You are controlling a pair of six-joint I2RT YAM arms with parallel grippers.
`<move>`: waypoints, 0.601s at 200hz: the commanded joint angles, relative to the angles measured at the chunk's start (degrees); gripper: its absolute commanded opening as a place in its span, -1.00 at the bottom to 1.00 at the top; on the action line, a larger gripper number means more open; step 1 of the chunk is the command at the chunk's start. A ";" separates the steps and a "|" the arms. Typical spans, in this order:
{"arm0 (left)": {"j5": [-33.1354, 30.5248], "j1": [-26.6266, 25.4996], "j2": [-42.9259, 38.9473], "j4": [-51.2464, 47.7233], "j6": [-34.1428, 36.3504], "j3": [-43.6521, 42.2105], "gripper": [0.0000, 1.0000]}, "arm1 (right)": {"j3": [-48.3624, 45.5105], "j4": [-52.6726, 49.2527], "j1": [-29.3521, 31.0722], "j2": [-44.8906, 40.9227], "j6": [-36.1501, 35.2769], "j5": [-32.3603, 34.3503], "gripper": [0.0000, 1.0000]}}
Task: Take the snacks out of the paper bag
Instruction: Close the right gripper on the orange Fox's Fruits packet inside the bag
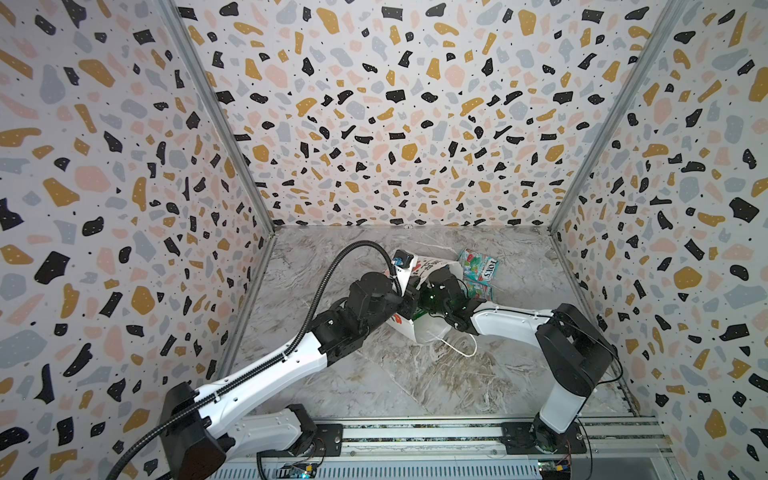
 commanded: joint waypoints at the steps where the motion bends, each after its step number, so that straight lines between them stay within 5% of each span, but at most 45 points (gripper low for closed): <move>1: -3.62 -0.08 -0.01 0.07 0.61 1.07 -1.00 | -0.78 -2.09 -0.34 -3.13 -3.58 0.48 -1.00; 120: -12.57 -0.04 1.57 -2.56 -0.28 1.87 -1.00 | -6.41 -9.54 2.62 -14.10 -18.06 0.25 -1.00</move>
